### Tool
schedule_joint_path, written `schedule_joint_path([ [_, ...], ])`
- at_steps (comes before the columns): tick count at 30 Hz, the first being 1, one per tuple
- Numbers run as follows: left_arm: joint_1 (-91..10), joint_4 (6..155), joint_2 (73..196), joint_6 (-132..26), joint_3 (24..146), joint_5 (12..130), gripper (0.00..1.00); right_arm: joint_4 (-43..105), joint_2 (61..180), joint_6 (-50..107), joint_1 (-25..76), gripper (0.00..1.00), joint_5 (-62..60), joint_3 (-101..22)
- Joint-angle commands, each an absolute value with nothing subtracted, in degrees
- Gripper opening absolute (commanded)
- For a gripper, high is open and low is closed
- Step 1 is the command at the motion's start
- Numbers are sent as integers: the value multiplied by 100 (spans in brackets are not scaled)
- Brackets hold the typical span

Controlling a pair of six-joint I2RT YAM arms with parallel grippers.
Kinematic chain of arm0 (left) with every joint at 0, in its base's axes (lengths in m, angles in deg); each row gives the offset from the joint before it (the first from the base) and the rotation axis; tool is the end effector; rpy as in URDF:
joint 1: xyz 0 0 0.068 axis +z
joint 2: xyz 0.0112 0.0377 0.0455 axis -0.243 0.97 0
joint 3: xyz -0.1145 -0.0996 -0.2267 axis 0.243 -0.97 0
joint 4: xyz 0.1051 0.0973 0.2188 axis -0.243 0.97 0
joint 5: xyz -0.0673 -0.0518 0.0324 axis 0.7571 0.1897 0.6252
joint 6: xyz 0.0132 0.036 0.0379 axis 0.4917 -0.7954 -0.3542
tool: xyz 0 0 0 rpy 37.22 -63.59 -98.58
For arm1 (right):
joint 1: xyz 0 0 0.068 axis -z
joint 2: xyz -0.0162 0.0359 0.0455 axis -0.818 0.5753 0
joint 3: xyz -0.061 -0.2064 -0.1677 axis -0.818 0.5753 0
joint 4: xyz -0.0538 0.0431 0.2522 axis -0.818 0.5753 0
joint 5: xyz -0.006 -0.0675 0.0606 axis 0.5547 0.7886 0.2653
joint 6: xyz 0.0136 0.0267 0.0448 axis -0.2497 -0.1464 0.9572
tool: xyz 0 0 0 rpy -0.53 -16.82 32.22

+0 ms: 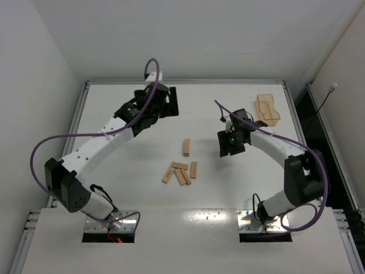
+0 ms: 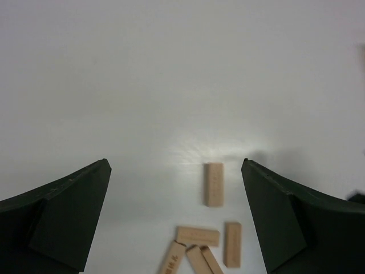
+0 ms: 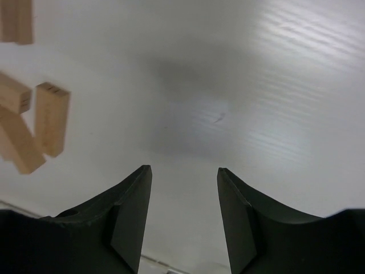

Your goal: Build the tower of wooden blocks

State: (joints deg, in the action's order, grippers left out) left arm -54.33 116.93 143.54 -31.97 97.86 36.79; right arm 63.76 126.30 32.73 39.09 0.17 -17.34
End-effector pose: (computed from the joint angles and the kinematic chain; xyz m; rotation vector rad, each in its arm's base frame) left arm 0.2591 -0.1988 0.3802 -0.1227 2.1031 -0.2716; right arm 0.2730 0.0814 0.1902 -0.1502 2.7656 0.2865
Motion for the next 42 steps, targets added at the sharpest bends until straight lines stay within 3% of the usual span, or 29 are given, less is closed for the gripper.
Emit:
schedule_joint_path([
  [1, -4582, 11678, 14348, -3216, 9421, 3040, 100, 6440, 12670, 4287, 3355, 47, -533, -1733],
  [7, -3719, 11677, 13996, -3102, 8866, 3734, 100, 6361, 13373, 5052, 2421, 47, 74, -2260],
  [20, -3489, 11519, 13925, -3207, 8594, 3787, 100, 6105, 14269, 5714, 1253, 48, 776, -3121],
  [37, -2980, 11413, 13635, -3102, 8242, 4121, 100, 6333, 14867, 6101, 1129, 50, 953, -3227],
  [40, -2927, 11413, 13687, -3050, 8242, 4121, 100, 6395, 14999, 6153, 1190, 41, 953, -3227],
  [41, -2875, 11413, 13688, -3049, 8242, 4191, 100, 6395, 15000, 6153, 1190, 31, 953, -3227],
  [42, -2874, 11352, 13688, -3049, 8181, 4192, 100, 6343, 15000, 6153, 1190, 28, 953, -3227],
])
